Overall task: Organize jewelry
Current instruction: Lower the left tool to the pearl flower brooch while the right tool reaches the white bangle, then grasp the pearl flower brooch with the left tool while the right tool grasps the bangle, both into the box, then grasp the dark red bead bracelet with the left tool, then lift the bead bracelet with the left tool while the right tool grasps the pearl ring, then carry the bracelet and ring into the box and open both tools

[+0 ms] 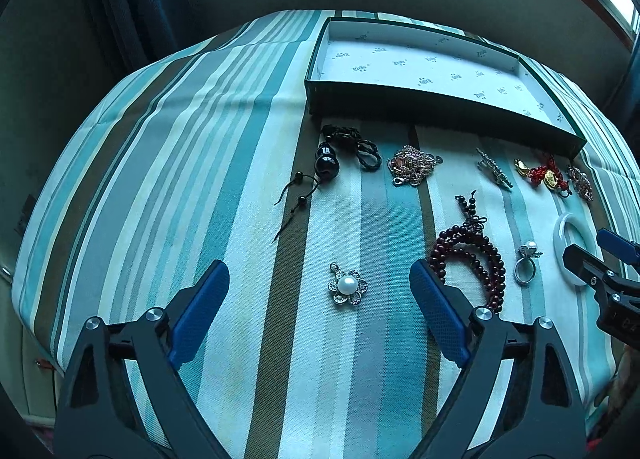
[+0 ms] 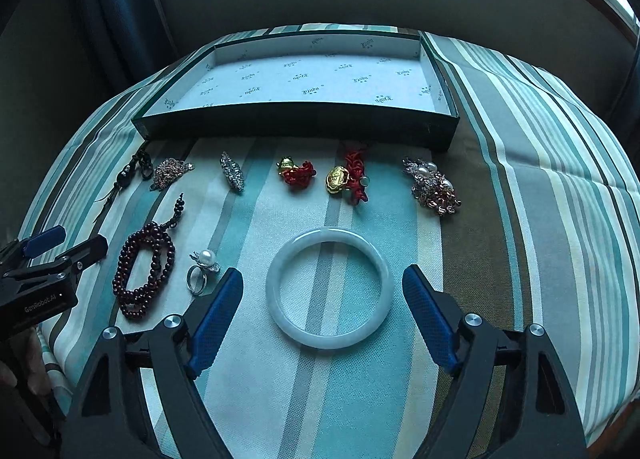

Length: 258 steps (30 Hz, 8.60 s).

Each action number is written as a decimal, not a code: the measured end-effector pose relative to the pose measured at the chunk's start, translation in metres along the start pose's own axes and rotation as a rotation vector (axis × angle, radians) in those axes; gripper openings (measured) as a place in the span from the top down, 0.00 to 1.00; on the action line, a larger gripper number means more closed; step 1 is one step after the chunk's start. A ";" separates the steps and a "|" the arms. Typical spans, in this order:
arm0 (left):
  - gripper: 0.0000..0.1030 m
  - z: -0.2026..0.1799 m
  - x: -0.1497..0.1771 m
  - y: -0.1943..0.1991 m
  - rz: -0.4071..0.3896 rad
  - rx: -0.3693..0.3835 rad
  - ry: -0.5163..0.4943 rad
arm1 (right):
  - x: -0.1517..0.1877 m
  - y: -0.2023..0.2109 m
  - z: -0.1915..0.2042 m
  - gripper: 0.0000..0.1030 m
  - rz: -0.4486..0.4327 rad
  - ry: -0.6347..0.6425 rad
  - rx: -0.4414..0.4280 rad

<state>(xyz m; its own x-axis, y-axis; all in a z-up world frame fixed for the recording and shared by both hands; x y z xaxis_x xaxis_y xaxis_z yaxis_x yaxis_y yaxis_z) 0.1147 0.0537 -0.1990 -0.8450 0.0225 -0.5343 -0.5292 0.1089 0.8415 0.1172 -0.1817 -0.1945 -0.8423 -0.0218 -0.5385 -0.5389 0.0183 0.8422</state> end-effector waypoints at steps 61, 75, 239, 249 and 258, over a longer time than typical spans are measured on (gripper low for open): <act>0.79 -0.025 -0.029 0.014 -0.051 0.150 -0.108 | -0.022 0.022 -0.016 0.32 -0.064 -0.009 -0.014; 0.79 -0.048 -0.106 0.006 -0.136 0.210 -0.151 | -0.103 0.022 -0.023 0.32 -0.170 -0.022 -0.009; 0.84 -0.032 -0.023 0.021 -0.066 0.086 -0.173 | -0.022 0.008 0.044 0.82 -0.048 0.147 -0.108; 0.84 -0.064 -0.085 0.017 -0.122 0.177 -0.180 | -0.091 0.014 0.025 0.82 -0.166 0.091 -0.119; 0.84 -0.086 -0.139 -0.038 -0.116 0.219 -0.170 | -0.134 -0.035 0.031 0.82 -0.152 0.089 -0.131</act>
<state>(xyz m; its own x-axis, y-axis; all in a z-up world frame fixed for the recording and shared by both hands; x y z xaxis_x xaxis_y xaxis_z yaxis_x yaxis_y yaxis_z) 0.2460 -0.0390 -0.1497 -0.7450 0.1611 -0.6473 -0.5767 0.3322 0.7464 0.2486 -0.1479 -0.1522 -0.7440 -0.1031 -0.6602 -0.6492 -0.1221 0.7507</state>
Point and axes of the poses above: each gripper's, at about its wrist camera, not at the fingertips, and y roughly against the way its jaws point, z to its left, x to its underside, the point moved 6 cm from there along -y, roughly the way its jaws point, and after that the axes turned 8 degrees about x, right-handed, at the moved point
